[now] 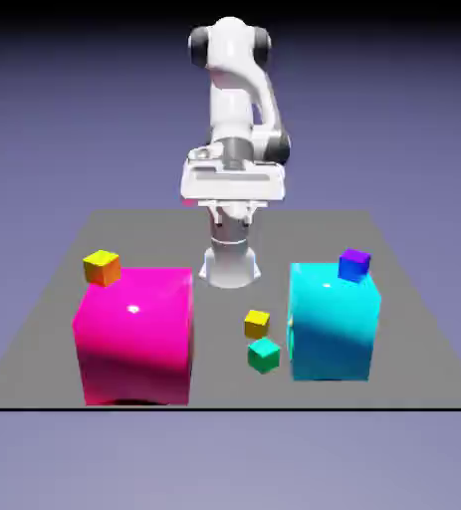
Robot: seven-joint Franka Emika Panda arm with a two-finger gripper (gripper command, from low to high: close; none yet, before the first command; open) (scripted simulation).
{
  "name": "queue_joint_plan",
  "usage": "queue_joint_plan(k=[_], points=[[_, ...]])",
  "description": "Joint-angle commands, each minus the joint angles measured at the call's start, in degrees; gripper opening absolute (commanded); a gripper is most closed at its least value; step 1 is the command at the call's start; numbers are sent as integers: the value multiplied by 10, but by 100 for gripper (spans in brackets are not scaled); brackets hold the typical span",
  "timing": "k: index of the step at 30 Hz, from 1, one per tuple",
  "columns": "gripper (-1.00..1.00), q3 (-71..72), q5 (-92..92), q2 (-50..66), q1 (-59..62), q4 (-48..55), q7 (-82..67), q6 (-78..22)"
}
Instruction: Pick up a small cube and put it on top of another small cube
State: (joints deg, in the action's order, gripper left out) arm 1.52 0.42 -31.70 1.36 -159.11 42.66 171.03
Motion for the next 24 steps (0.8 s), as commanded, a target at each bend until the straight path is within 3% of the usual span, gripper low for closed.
queue_joint_plan(k=[1,16,24], points=[[0,10,11,21,11,15,13,-24],[0,157,176,332,168,227,212,-382],[0,161,241,496,172,244,320,-436]])
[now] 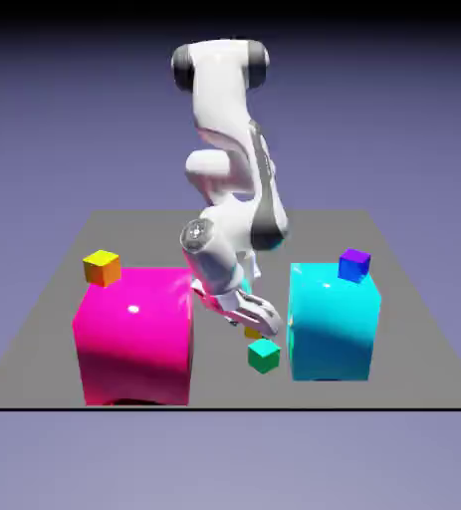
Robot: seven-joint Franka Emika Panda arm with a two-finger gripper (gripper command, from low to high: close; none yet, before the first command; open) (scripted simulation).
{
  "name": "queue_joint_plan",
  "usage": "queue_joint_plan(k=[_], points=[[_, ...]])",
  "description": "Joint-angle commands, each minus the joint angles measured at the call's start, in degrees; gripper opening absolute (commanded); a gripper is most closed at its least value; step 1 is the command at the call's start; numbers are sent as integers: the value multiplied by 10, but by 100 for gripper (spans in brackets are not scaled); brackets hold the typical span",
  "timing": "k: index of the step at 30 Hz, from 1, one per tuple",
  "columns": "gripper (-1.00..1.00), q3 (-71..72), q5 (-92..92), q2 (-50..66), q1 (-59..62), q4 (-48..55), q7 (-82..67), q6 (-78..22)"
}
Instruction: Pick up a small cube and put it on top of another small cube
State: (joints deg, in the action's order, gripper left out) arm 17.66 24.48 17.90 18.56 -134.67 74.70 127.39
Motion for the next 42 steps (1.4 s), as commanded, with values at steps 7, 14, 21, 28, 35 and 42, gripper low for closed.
queue_joint_plan(k=[7,14,21,28,35,42], points=[[-100,3,22,88,-29,-21,-11,108],[-100,-10,3,-5,-31,11,-10,17],[-100,-130,70,-150,-6,61,164,-17],[-100,-241,135,-281,30,100,339,-54],[-100,-377,61,-353,104,-8,496,-94],[100,-363,121,-302,80,-53,450,-5]])
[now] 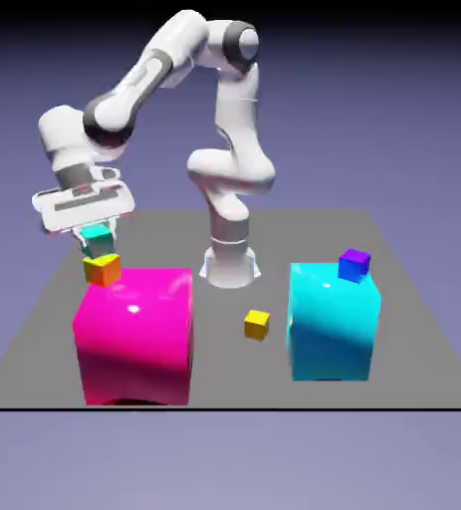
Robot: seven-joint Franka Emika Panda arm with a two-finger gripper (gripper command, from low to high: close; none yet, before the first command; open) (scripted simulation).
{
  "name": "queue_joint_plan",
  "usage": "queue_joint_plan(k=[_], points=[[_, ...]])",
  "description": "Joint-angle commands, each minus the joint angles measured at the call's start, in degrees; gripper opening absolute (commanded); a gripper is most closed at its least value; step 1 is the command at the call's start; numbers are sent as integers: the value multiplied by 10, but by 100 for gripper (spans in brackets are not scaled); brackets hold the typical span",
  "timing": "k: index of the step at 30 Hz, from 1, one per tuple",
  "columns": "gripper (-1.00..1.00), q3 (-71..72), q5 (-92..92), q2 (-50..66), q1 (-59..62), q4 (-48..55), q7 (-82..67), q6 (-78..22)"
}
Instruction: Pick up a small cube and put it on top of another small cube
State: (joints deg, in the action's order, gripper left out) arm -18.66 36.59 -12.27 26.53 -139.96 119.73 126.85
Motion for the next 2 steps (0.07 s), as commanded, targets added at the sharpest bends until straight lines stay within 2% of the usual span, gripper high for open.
queue_joint_plan(k=[1,2], points=[[100,-4,-17,-15,7,12,13,-25],[100,-8,-34,-29,14,25,26,-50]])
